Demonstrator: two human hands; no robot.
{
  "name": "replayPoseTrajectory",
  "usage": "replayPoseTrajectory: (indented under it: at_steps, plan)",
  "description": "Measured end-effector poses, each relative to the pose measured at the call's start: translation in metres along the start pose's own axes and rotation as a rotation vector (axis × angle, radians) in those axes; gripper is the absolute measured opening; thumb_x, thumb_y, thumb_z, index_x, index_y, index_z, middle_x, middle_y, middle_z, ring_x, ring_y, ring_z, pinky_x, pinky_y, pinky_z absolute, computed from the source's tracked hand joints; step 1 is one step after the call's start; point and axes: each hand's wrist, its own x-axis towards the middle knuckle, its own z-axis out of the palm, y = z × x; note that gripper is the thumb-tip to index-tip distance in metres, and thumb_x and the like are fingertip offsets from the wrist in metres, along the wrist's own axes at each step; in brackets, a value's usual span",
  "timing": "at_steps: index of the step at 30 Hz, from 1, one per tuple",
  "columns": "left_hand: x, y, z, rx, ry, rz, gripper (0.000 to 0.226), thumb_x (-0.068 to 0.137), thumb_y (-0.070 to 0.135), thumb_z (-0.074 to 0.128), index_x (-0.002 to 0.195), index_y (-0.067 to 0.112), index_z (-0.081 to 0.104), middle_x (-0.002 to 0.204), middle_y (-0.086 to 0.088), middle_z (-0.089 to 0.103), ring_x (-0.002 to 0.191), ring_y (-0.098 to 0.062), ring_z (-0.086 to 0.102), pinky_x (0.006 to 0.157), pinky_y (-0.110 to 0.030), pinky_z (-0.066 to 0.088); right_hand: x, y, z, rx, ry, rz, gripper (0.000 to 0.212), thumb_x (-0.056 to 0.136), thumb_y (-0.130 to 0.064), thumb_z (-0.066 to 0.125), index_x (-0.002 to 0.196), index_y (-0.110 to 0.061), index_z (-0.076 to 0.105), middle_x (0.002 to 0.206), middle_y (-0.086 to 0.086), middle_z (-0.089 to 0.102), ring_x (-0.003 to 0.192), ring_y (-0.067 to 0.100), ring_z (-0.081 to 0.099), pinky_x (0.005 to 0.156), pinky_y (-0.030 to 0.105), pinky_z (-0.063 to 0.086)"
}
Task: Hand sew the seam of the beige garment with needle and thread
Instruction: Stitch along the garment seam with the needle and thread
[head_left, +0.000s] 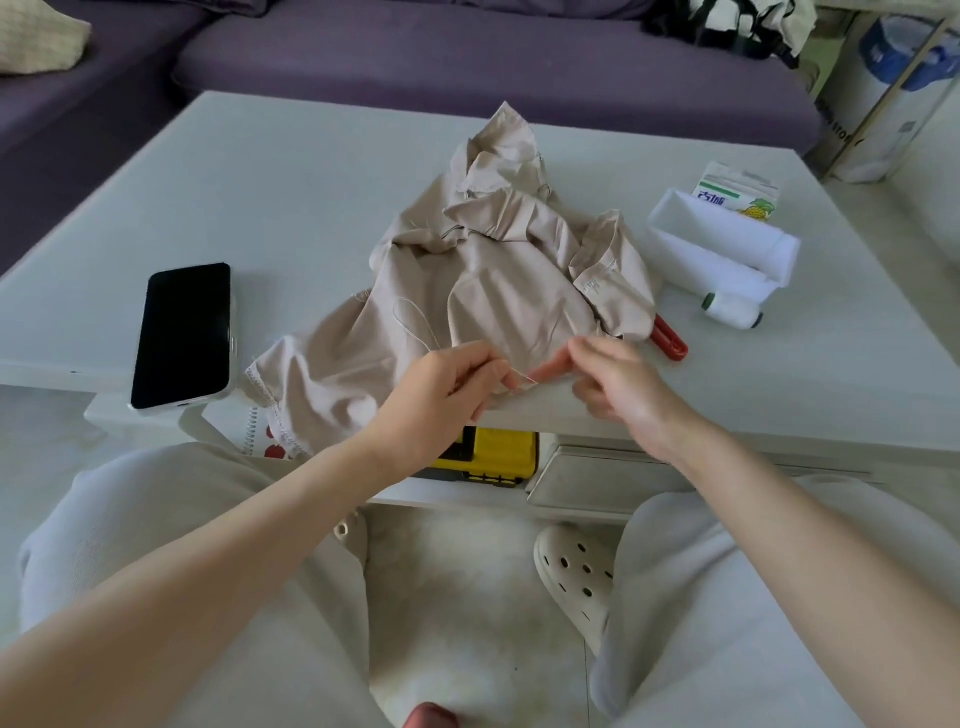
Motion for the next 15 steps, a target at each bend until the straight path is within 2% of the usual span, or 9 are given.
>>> replayPoseTrajectory:
  at_steps: [2, 4, 6, 8, 12, 14, 15]
  plan:
    - [0.0, 0.001, 0.0, 0.01, 0.012, 0.028, 0.024, 0.099, 0.016, 0.045, 0.089, 0.009, 0.066, 0.058, 0.004, 0.044, 0.051, -0.004, 0.038, 0.052, -0.011, 0.031, -0.006, -0.002, 0.007, -0.095, -0.124, 0.048, 0.036, 0.104, -0.021, 0.032, 0.084, -0.013, 0.062, 0.085, -0.001, 0.072, 0.04, 0.001, 0.025, 0.038, 0.01, 0.023]
    - [-0.001, 0.0, -0.001, 0.032, 0.025, 0.042, 0.023, 0.099, 0.015, 0.046, 0.089, 0.007, 0.065, 0.057, 0.006, 0.044, 0.051, -0.003, 0.04, 0.053, -0.01, 0.032, -0.007, -0.003, 0.008, -0.058, -0.166, 0.077, 0.028, 0.103, -0.019, 0.033, 0.09, -0.012, 0.056, 0.068, -0.004, 0.064, 0.039, 0.001, 0.027, 0.036, 0.01, 0.022]
    - [0.0, -0.001, -0.001, 0.045, 0.028, 0.047, 0.023, 0.099, 0.013, 0.045, 0.089, 0.005, 0.064, 0.057, 0.008, 0.045, 0.05, -0.002, 0.043, 0.052, -0.009, 0.032, -0.004, -0.005, 0.001, 0.11, -0.112, 0.07, 0.023, 0.102, -0.018, 0.035, 0.091, -0.012, 0.053, 0.052, -0.009, 0.043, 0.041, 0.001, 0.026, 0.035, 0.011, 0.02]
    - [-0.001, -0.002, -0.001, 0.055, 0.026, 0.05, 0.023, 0.099, 0.013, 0.045, 0.089, 0.005, 0.064, 0.058, 0.01, 0.045, 0.05, -0.001, 0.044, 0.051, -0.009, 0.033, 0.003, -0.006, -0.01, 0.387, 0.048, 0.058, 0.023, 0.103, -0.016, 0.035, 0.087, -0.013, 0.052, 0.05, -0.011, 0.032, 0.04, 0.001, 0.024, 0.034, 0.011, 0.018]
    - [-0.001, -0.006, -0.001, 0.099, 0.024, 0.07, 0.022, 0.098, 0.015, 0.046, 0.09, 0.008, 0.065, 0.059, 0.004, 0.047, 0.051, -0.004, 0.041, 0.051, -0.01, 0.033, 0.015, -0.009, -0.035, 0.931, 0.448, -0.015, 0.027, 0.104, -0.014, 0.031, 0.08, -0.016, 0.045, 0.046, -0.01, 0.03, 0.037, 0.002, 0.023, 0.033, 0.014, 0.018]
    - [0.0, -0.008, -0.001, 0.11, 0.032, 0.076, 0.021, 0.098, 0.016, 0.047, 0.09, 0.009, 0.065, 0.058, -0.001, 0.048, 0.051, -0.007, 0.039, 0.051, -0.013, 0.033, 0.019, -0.005, -0.041, 0.886, 0.58, -0.057, 0.029, 0.104, -0.016, 0.03, 0.08, -0.016, 0.045, 0.048, -0.01, 0.034, 0.037, 0.002, 0.024, 0.037, 0.013, 0.019]
    - [0.0, -0.009, -0.001, 0.119, 0.036, 0.081, 0.021, 0.098, 0.016, 0.047, 0.09, 0.009, 0.066, 0.058, -0.005, 0.048, 0.051, -0.008, 0.038, 0.05, -0.014, 0.033, 0.021, -0.001, -0.04, 0.727, 0.631, -0.079, 0.03, 0.104, -0.016, 0.031, 0.08, -0.016, 0.047, 0.053, -0.009, 0.038, 0.038, 0.002, 0.025, 0.04, 0.013, 0.02]
